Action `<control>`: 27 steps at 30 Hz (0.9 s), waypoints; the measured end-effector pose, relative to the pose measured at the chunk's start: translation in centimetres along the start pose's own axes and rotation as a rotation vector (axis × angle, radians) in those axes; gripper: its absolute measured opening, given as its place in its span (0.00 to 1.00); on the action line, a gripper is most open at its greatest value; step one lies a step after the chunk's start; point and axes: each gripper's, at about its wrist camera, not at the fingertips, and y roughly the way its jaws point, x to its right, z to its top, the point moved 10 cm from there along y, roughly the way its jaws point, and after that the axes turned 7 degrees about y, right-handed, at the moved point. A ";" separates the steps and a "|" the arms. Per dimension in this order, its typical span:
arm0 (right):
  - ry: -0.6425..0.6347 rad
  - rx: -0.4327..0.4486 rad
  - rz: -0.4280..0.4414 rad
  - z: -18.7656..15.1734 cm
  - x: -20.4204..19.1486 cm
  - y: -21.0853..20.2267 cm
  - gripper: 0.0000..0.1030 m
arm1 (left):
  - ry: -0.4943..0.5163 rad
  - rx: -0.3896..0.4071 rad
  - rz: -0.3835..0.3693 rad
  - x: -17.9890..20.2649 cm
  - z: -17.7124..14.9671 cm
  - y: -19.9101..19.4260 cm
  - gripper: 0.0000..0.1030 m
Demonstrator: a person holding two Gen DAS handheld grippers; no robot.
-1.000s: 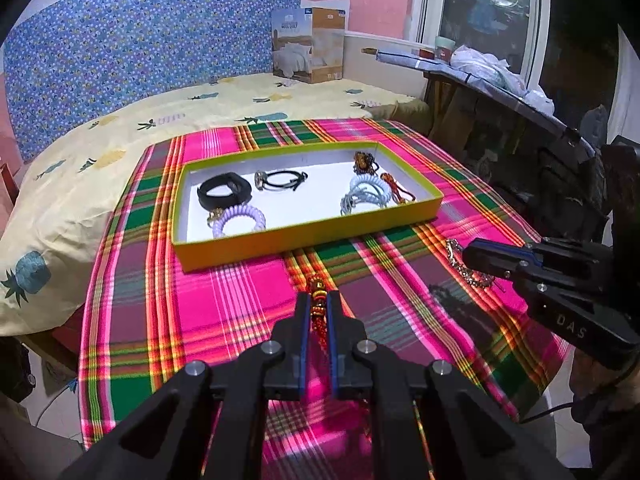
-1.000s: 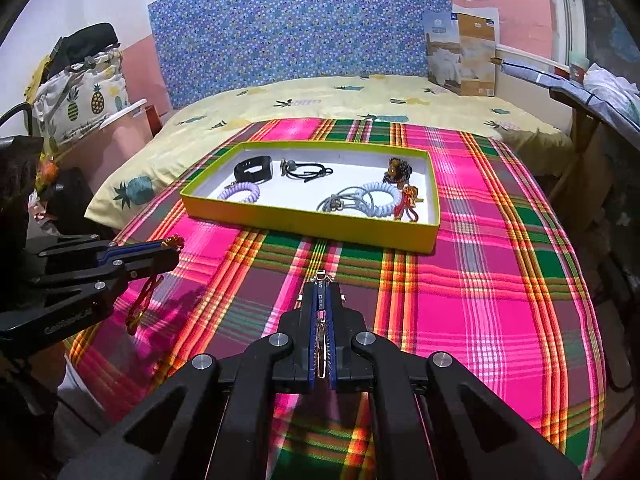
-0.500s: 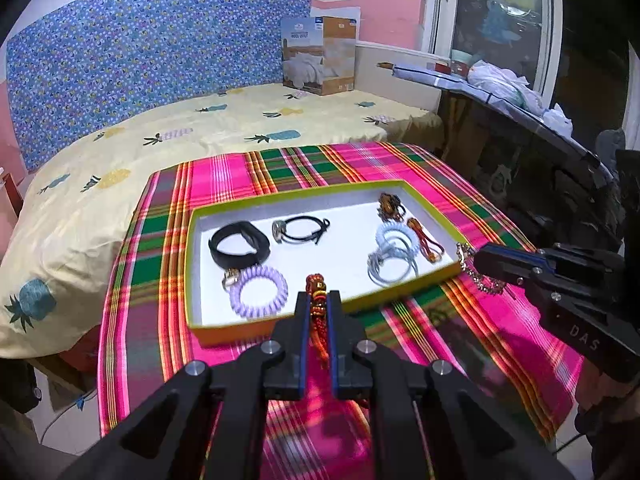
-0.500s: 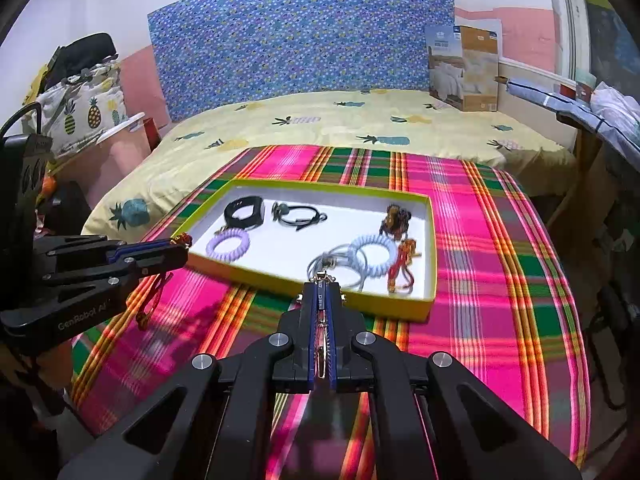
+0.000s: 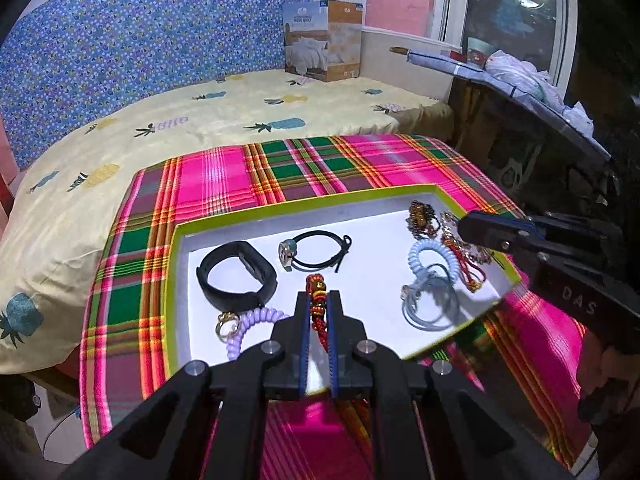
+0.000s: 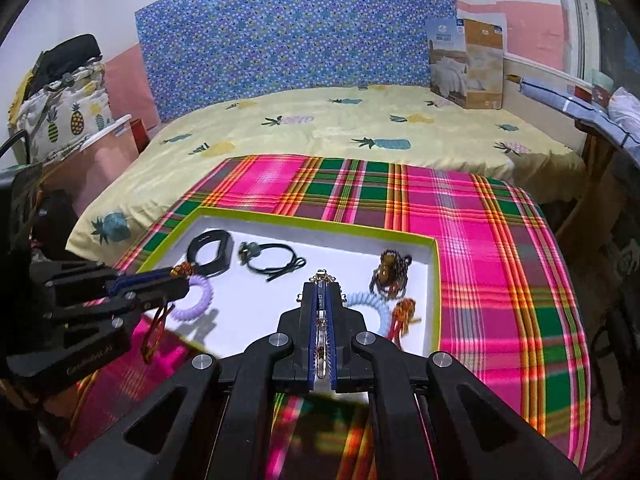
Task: Organize jewelry
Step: 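Lower the red strand and silver brooch into the tray and open both tools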
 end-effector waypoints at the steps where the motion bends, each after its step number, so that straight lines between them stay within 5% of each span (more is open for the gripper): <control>1: 0.001 -0.006 -0.002 0.1 0.1 0.5 0.04 | -0.002 -0.003 -0.002 -0.1 0.0 0.3 0.08; 27: 0.002 -0.150 0.002 -0.2 0.8 7.9 0.04 | -0.032 -0.076 -0.078 0.2 -0.8 4.7 0.08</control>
